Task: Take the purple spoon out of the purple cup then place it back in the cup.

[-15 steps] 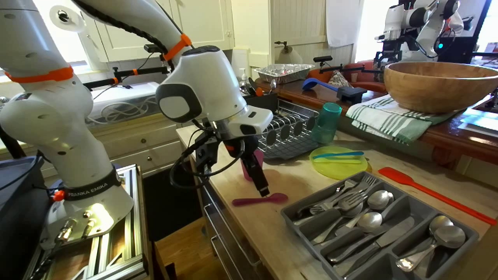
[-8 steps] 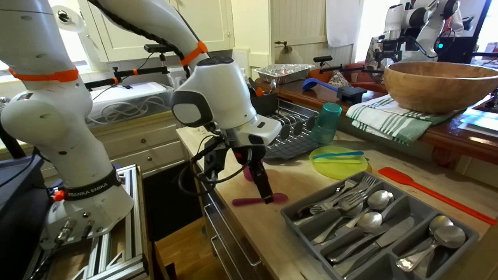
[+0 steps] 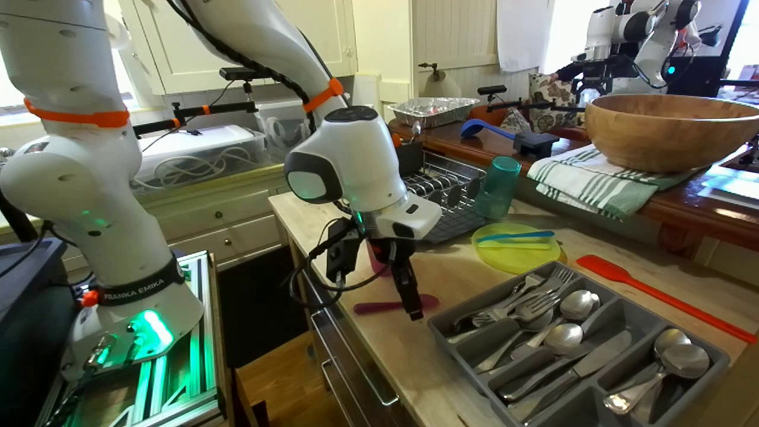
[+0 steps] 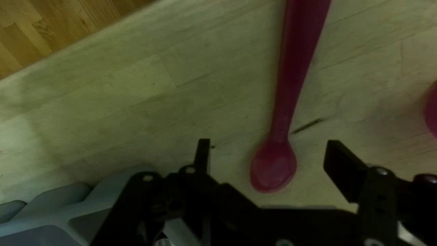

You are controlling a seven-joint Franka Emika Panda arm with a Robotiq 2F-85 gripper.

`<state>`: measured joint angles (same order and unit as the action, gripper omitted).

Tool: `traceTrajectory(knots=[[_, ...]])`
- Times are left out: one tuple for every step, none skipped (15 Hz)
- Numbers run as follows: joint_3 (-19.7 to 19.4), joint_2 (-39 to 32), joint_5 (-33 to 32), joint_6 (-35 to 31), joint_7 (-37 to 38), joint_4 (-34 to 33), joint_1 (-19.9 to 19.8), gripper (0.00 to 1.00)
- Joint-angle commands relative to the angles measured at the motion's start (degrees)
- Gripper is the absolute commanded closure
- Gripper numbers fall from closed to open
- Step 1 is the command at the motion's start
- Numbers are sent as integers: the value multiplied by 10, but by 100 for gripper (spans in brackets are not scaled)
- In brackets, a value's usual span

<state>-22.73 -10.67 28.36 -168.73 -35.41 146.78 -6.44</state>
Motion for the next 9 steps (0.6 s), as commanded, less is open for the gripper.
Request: traceTrajectory(knots=[[26, -40, 38, 14, -26, -33, -25, 47], [30, -45, 41, 14, -26, -38, -29, 54], [33, -50, 43, 13, -28, -42, -33, 61], [35, -50, 45, 14, -29, -45, -36, 69], [38, -49, 46, 14, -30, -47, -39, 75], [40, -50, 46, 15, -31, -50, -42, 82], [43, -50, 47, 15, -32, -51, -45, 87], [44, -49, 45, 18, -32, -51, -47, 87], [47, -48, 45, 19, -32, -51, -51, 87]])
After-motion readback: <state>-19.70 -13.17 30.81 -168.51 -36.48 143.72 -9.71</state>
